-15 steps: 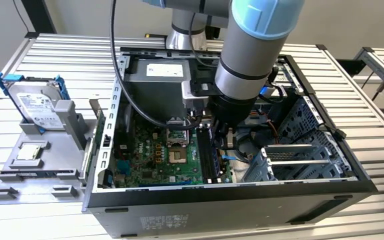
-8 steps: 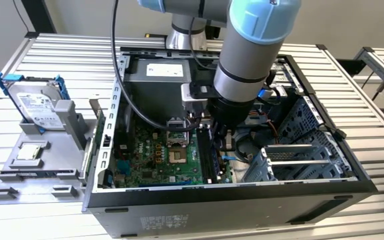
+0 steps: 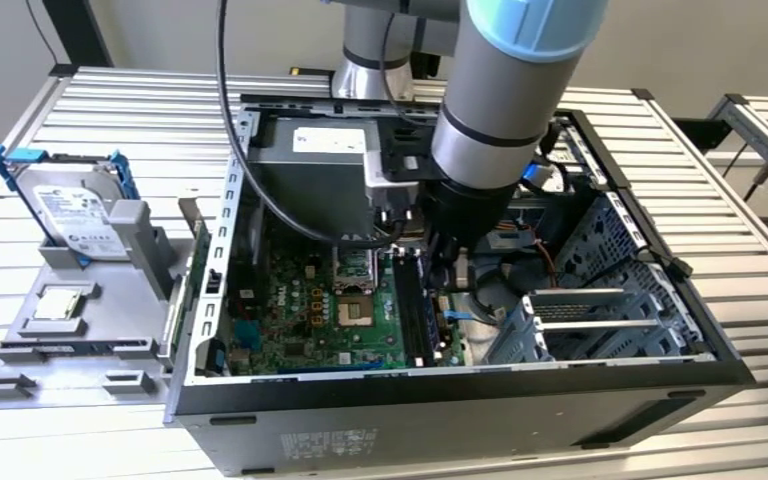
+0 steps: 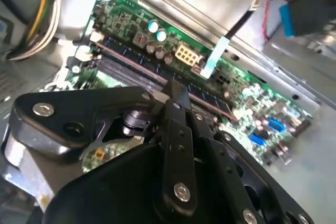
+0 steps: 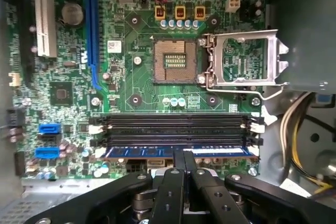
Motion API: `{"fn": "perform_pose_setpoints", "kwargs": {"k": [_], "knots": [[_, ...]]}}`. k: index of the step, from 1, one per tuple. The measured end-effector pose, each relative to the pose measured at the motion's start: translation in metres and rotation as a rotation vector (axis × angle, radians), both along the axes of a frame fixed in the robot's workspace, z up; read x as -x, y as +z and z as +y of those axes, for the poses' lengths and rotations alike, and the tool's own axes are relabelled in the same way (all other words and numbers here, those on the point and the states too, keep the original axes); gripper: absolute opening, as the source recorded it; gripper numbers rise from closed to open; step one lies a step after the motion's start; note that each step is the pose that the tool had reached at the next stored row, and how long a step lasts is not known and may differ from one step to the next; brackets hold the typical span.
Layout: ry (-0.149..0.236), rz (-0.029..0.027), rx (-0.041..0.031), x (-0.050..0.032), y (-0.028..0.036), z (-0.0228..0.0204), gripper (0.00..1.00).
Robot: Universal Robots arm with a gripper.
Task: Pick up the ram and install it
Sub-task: 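Press down the ram until it locks into place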
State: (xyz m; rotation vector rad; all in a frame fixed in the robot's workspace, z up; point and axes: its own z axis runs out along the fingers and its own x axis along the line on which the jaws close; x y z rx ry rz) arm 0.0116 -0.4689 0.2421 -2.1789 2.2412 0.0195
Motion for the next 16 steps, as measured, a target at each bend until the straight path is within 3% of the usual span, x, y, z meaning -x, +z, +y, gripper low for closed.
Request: {"fn": "perform_pose_setpoints", "kwargs": {"k": [8, 16], "knots": [[0.000, 0.0000, 0.0001, 0.0000, 0.0362, 0.0000, 0.00], [0.000, 0.0007, 0.0001, -0.0005, 0.0378, -0.0001, 0.00]]}}
